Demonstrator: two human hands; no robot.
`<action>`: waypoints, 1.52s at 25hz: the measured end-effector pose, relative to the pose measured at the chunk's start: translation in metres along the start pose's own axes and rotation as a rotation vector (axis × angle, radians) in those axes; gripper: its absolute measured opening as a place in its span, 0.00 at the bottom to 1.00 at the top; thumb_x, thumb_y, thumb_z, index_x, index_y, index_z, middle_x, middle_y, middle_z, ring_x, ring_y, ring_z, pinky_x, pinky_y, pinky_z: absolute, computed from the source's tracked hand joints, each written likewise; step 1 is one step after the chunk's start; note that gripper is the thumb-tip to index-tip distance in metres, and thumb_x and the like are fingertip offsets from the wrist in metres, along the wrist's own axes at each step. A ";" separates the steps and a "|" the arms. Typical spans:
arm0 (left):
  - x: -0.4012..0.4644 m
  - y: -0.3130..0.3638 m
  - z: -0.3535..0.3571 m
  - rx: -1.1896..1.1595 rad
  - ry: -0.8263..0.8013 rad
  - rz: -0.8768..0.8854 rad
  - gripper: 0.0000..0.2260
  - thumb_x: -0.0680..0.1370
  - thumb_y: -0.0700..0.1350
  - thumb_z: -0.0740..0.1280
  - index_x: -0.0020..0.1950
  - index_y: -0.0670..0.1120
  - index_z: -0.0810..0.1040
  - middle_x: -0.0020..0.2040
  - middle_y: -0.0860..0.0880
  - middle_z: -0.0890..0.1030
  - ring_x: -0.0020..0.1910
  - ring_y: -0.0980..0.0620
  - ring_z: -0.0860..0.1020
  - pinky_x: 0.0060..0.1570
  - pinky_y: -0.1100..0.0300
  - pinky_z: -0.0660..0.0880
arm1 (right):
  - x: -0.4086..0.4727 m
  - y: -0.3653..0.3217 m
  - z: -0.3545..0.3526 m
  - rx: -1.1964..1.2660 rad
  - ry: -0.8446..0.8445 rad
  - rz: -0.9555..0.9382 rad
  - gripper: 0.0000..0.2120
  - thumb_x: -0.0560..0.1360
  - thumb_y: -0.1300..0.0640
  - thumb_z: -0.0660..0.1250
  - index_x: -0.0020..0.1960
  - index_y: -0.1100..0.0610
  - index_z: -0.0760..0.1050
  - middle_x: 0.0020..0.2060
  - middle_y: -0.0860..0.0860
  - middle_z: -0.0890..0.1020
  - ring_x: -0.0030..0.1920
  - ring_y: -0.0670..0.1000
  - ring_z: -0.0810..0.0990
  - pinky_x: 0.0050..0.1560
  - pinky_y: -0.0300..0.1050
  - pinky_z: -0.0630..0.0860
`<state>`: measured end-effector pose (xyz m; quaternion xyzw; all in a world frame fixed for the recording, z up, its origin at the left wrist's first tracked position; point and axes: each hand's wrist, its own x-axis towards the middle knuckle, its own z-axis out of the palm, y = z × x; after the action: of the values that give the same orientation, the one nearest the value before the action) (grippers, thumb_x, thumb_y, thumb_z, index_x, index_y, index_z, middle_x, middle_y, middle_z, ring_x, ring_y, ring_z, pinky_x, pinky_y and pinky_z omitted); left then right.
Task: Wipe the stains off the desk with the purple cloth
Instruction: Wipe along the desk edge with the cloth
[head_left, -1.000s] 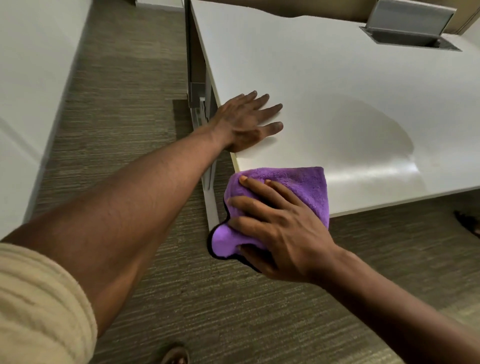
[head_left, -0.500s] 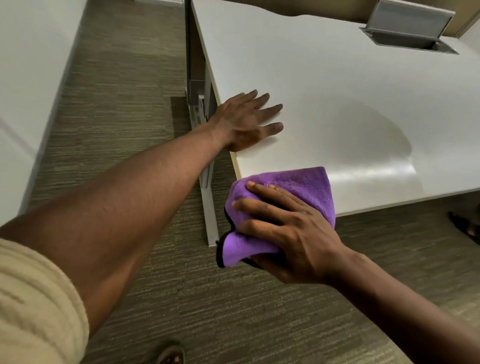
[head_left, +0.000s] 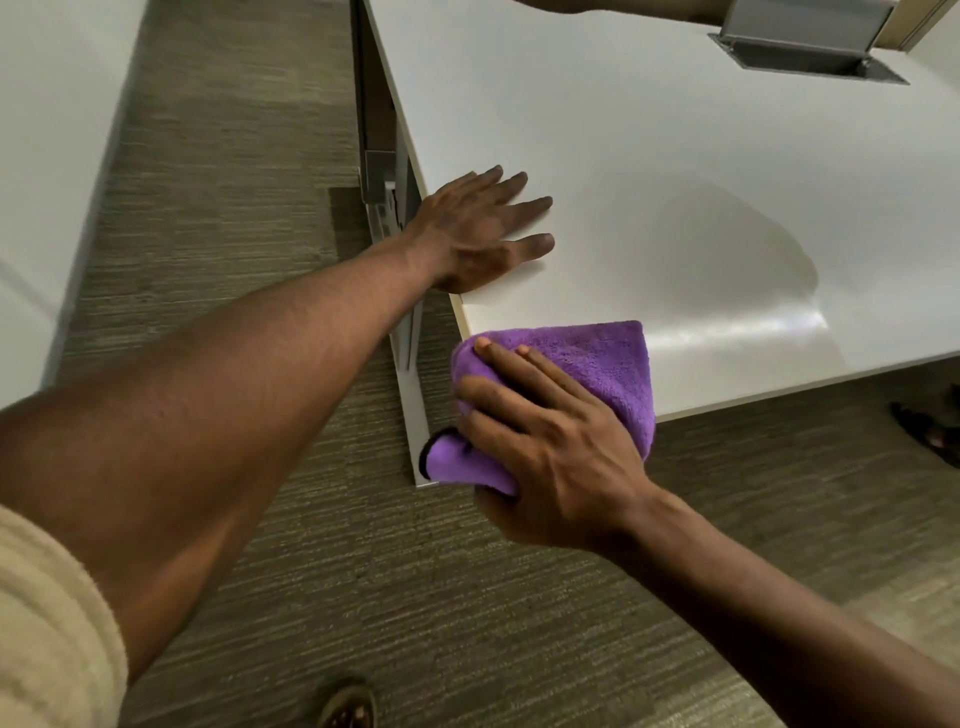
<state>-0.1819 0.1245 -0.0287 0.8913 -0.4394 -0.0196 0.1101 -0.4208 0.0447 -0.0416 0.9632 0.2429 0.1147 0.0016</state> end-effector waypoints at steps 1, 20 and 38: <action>0.000 -0.001 0.000 0.005 0.002 0.002 0.31 0.80 0.70 0.44 0.81 0.60 0.52 0.83 0.49 0.50 0.82 0.49 0.48 0.80 0.49 0.46 | -0.003 0.005 -0.002 0.054 0.002 -0.049 0.22 0.71 0.43 0.70 0.61 0.54 0.80 0.69 0.52 0.79 0.80 0.59 0.66 0.81 0.58 0.61; 0.004 -0.005 0.004 -0.011 0.008 -0.010 0.38 0.72 0.74 0.39 0.81 0.62 0.53 0.83 0.51 0.51 0.82 0.50 0.48 0.80 0.51 0.46 | -0.027 0.024 -0.011 0.400 0.110 0.042 0.23 0.72 0.45 0.75 0.65 0.52 0.82 0.73 0.47 0.77 0.78 0.51 0.69 0.75 0.54 0.69; 0.011 -0.010 0.002 -0.286 0.035 -0.048 0.30 0.77 0.64 0.49 0.79 0.67 0.51 0.83 0.53 0.45 0.82 0.50 0.50 0.80 0.46 0.49 | 0.049 -0.015 -0.016 0.232 -0.027 0.428 0.23 0.80 0.42 0.63 0.71 0.50 0.77 0.74 0.44 0.76 0.82 0.50 0.61 0.80 0.44 0.51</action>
<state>-0.1676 0.1214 -0.0325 0.8770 -0.4088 -0.0689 0.2430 -0.3894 0.0797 -0.0162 0.9880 0.0446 0.0708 -0.1302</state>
